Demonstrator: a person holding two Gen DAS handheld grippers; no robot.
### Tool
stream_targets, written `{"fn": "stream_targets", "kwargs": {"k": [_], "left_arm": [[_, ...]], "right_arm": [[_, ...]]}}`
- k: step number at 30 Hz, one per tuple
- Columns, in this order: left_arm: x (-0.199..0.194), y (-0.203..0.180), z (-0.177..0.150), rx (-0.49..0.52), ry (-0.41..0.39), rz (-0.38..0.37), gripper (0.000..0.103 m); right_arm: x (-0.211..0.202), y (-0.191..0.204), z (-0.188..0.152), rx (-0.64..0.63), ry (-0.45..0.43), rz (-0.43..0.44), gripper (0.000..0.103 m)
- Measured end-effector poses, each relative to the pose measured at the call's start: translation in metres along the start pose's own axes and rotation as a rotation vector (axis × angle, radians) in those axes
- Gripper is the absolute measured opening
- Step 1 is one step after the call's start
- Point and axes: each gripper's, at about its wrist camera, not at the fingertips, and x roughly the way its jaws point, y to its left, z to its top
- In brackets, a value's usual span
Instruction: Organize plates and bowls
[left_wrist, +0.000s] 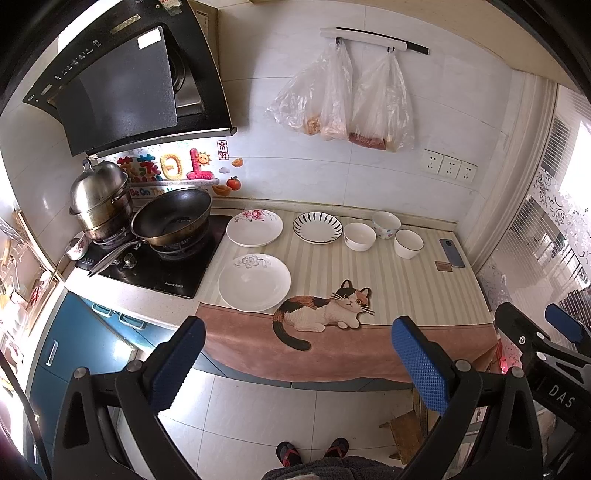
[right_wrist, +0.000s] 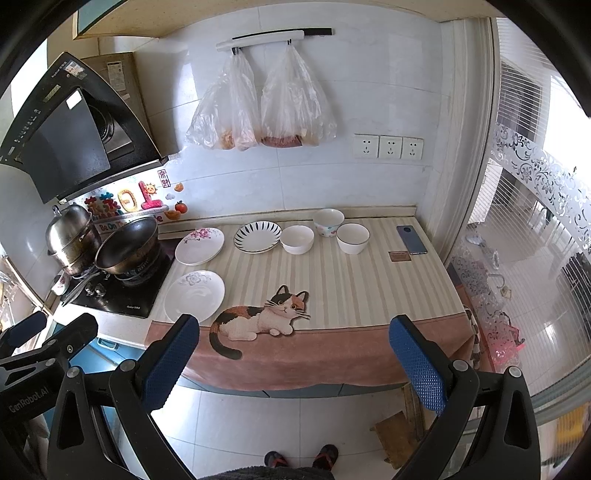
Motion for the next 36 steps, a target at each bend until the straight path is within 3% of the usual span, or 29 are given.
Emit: {"fn": "stream_targets", "kwargs": {"k": [7, 10, 13, 17, 21, 25, 29, 31, 33, 36], "left_arm": [[0.012, 0.005, 0.002, -0.002, -0.050, 0.016, 0.103], [0.034, 0.026, 0.006, -0.032, -0.052, -0.006, 0.103], [0.065, 0.050, 0.009, -0.060, -0.012, -0.033, 0.103], [0.113, 0.086, 0.014, -0.115, 0.021, 0.045, 0.103], [0.178, 0.133, 0.018, -0.214, 0.076, 0.110, 0.103], [0.262, 0.175, 0.022, -0.312, 0.209, 0.113, 0.102], [0.342, 0.197, 0.021, -0.379, 0.342, 0.101, 0.092], [0.380, 0.200, 0.018, -0.372, 0.401, 0.102, 0.090], [0.419, 0.204, 0.013, -0.383, 0.468, 0.069, 0.075], [0.468, 0.211, 0.003, -0.411, 0.566, 0.046, 0.063]], "right_arm": [[0.012, 0.012, 0.006, 0.019, -0.001, 0.042, 0.103], [0.038, 0.016, 0.010, 0.065, 0.015, 0.148, 0.103], [0.082, 0.021, 0.011, 0.129, 0.116, 0.323, 0.103], [0.140, 0.042, 0.012, 0.118, 0.190, 0.403, 0.103], [0.219, 0.064, 0.019, 0.106, 0.274, 0.418, 0.103], [0.328, 0.081, 0.023, 0.122, 0.442, 0.480, 0.103], [0.437, 0.096, 0.020, 0.079, 0.563, 0.495, 0.102], [0.484, 0.105, 0.018, 0.077, 0.614, 0.534, 0.096], [0.526, 0.118, 0.017, 0.023, 0.641, 0.542, 0.081], [0.578, 0.141, 0.013, -0.053, 0.693, 0.574, 0.069]]}}
